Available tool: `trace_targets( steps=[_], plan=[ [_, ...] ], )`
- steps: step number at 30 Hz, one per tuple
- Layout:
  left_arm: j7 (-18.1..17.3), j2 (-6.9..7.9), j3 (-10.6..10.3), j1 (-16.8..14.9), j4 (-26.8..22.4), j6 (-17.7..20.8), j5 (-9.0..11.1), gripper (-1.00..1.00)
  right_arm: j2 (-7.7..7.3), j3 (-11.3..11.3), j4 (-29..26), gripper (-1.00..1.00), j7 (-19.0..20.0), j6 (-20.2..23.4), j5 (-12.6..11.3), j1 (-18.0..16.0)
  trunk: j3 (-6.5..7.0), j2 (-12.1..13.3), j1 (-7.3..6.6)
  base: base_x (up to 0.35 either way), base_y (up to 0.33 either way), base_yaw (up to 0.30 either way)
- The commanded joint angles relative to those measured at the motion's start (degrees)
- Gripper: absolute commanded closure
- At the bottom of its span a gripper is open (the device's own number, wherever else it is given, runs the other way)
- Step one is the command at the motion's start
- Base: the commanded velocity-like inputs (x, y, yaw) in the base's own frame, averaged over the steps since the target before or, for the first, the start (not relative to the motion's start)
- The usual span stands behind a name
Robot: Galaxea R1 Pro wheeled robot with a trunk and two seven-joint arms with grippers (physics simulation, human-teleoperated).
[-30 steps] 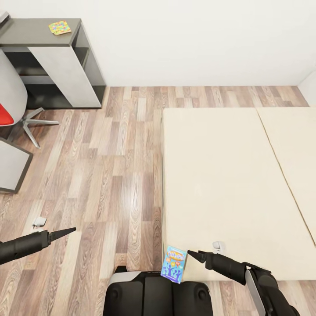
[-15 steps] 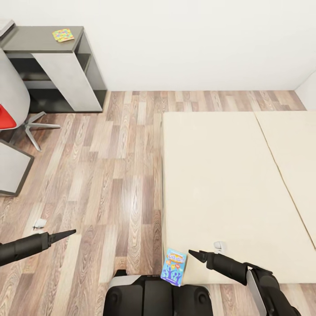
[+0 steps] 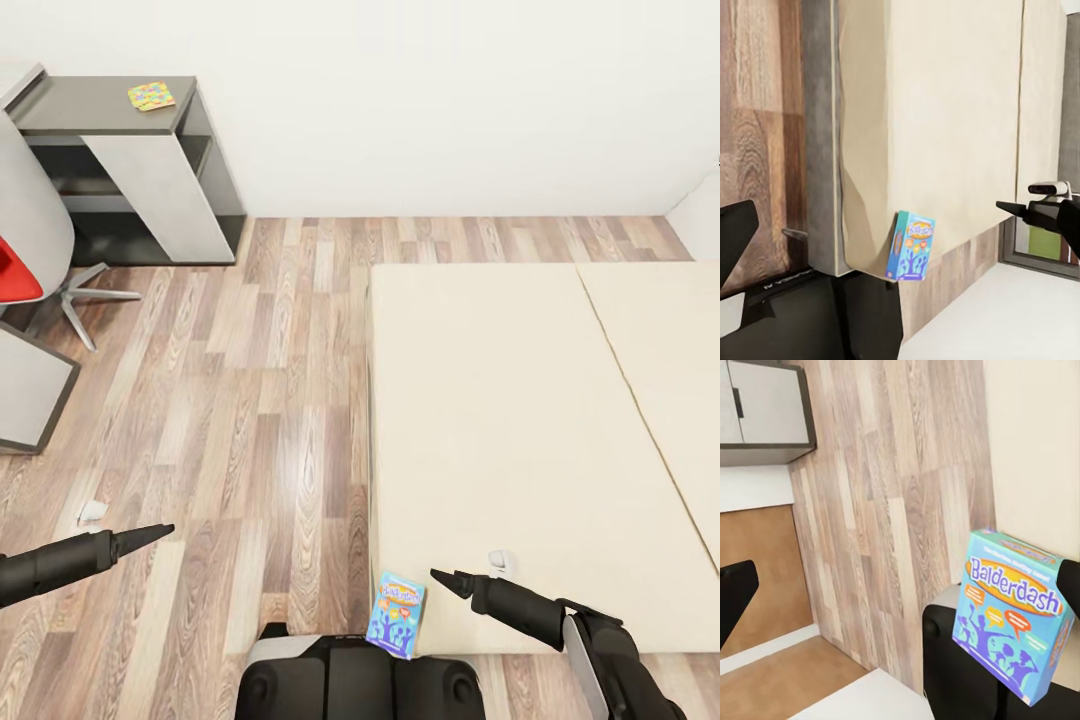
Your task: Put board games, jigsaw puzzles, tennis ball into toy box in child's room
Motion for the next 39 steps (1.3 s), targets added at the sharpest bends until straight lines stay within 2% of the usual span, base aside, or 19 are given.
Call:
trace_targets(
  steps=[1, 39],
  plan=[
    [-0.2, 0.02, 0.0, 0.0, 0.0, 0.6, 0.0, -1.00, 0.00, 0.0, 0.0, -1.00, 0.1, 0.5, -0.3, 0.0, 0.04, -0.1, 0.03, 0.000, 0.000, 0.000],
    [-0.1, 0.00, 0.0, 0.0, 0.0, 0.5, 0.0, -1.00, 0.08, 0.0, 0.0, -1.00, 0.0, 0.3, -0.3, 0.0, 3.64, -0.1, 0.03, 0.000, 0.000, 0.000]
  ],
)
